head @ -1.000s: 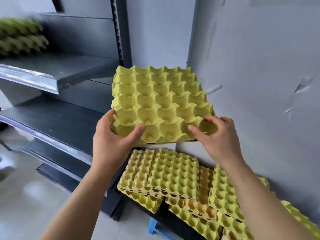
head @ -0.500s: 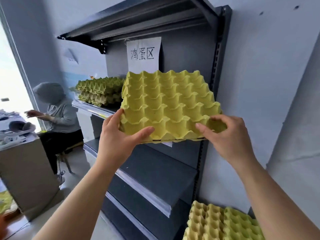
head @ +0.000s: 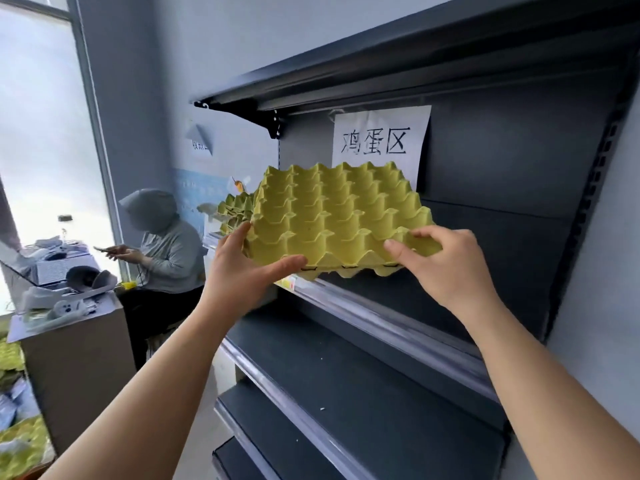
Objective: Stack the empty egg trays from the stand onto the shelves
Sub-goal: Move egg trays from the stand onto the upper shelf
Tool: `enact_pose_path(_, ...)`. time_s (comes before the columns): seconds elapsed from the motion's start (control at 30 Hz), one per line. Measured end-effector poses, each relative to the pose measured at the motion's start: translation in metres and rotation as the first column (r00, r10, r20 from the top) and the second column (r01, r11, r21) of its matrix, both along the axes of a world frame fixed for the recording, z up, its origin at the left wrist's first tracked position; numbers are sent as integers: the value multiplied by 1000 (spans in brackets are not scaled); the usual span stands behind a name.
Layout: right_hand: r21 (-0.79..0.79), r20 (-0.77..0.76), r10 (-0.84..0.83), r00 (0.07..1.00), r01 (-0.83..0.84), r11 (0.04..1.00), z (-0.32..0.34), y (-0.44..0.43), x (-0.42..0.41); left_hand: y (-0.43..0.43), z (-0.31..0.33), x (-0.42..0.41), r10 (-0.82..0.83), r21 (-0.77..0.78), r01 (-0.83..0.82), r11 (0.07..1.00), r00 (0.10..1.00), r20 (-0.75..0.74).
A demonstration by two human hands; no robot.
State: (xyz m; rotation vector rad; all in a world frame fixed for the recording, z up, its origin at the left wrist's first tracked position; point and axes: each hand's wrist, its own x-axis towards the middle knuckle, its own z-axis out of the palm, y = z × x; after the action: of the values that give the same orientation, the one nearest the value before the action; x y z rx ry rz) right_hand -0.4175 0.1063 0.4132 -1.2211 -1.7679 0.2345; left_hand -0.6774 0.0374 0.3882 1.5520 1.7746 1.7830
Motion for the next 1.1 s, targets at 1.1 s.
enact_pose_path(1.1,-57,162,-501,850,514,856,27,214,-331,355,33,-339,-450,39,448,893,891,67)
